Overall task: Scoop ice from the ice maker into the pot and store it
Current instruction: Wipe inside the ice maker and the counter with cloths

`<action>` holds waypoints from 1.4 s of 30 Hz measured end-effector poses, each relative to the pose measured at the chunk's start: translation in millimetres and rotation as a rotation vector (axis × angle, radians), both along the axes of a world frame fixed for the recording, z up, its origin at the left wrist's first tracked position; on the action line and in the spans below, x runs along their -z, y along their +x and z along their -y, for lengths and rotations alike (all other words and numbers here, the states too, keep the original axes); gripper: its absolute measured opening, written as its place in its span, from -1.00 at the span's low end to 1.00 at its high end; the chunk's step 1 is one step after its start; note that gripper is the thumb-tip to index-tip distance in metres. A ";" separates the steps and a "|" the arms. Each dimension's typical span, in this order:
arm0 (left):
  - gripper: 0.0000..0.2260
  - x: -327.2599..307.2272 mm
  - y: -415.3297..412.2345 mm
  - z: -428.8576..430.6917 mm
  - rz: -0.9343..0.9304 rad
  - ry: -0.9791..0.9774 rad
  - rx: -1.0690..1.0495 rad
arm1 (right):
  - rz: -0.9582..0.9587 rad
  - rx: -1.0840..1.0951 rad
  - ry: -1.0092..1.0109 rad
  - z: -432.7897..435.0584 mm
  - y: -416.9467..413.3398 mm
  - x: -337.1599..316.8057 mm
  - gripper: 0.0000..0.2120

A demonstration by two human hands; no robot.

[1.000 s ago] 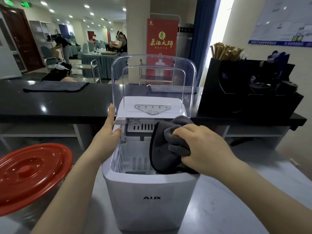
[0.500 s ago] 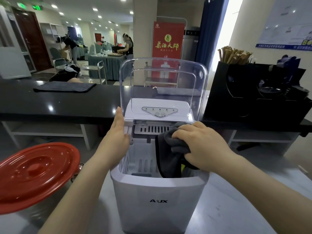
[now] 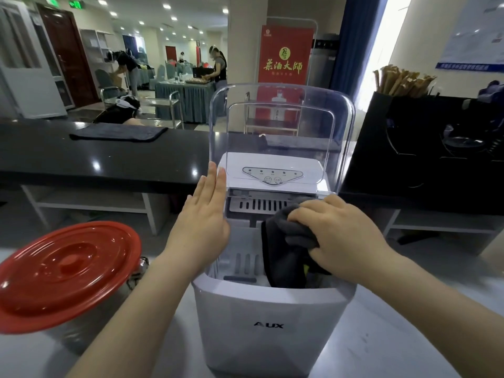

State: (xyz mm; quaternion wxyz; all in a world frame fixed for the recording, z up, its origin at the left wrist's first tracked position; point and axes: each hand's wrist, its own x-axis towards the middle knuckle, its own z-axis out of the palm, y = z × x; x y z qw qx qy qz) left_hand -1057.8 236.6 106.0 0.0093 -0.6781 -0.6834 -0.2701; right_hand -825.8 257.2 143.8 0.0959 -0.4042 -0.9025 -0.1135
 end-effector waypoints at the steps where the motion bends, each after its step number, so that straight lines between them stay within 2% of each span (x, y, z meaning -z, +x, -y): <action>1: -0.30 0.3 -0.1 -0.9 0.004 -0.010 0.000 | -0.043 0.010 0.028 -3.3 1.0 3.8 -0.58; 5: -0.30 1.1 -0.3 -1.6 0.023 -0.016 0.008 | -0.181 -0.035 0.028 -4.0 6.1 8.0 -0.56; 7: -0.28 2.0 -0.8 0.3 0.040 -0.019 0.024 | -0.351 -0.073 -0.064 -1.0 7.6 1.3 -0.60; 9: -0.26 0.7 -2.5 1.2 0.052 -0.011 0.048 | -0.565 -0.118 -0.046 0.7 7.0 -8.9 -0.60; 13: -0.24 -11.4 0.4 -4.4 0.201 0.114 0.062 | -0.803 -0.065 0.193 -4.1 -2.3 -25.8 -0.58; 16: -0.29 -26.3 9.4 -17.8 0.473 0.255 0.083 | -0.879 0.066 0.376 -19.4 -11.0 -42.6 -0.55; 19: -0.41 -42.2 17.4 -33.4 0.910 0.302 0.099 | -0.852 0.241 0.410 -33.5 -20.9 -59.6 -0.48; 21: -0.49 -45.8 20.3 -42.3 1.052 0.317 0.054 | -0.781 0.306 0.383 -37.2 -30.0 -65.4 -0.46; 25: -0.63 -41.8 21.7 -48.5 1.113 0.346 0.024 | -0.648 0.386 0.237 -43.5 -45.0 -71.5 -0.42; 27: -0.68 -39.7 18.8 -50.1 1.152 0.354 0.042 | -0.609 0.429 0.193 -47.2 -50.5 -69.0 -0.47; 29: -0.70 -37.9 16.0 -51.4 1.185 0.357 0.048 | -0.615 0.417 0.247 -49.2 -56.1 -64.1 -0.58; 32: -0.72 -34.3 10.7 -55.1 1.215 0.367 0.027 | -0.734 0.313 0.339 -56.2 -68.3 -65.7 -0.74; 35: -0.71 -33.4 9.0 -57.0 1.253 0.372 0.016 | -0.765 0.271 0.401 -62.3 -83.0 -76.6 -0.83; 42: -0.70 -29.9 3.8 -60.7 1.258 0.369 0.051 | -0.578 0.148 0.373 -56.0 -137.4 -87.1 -0.84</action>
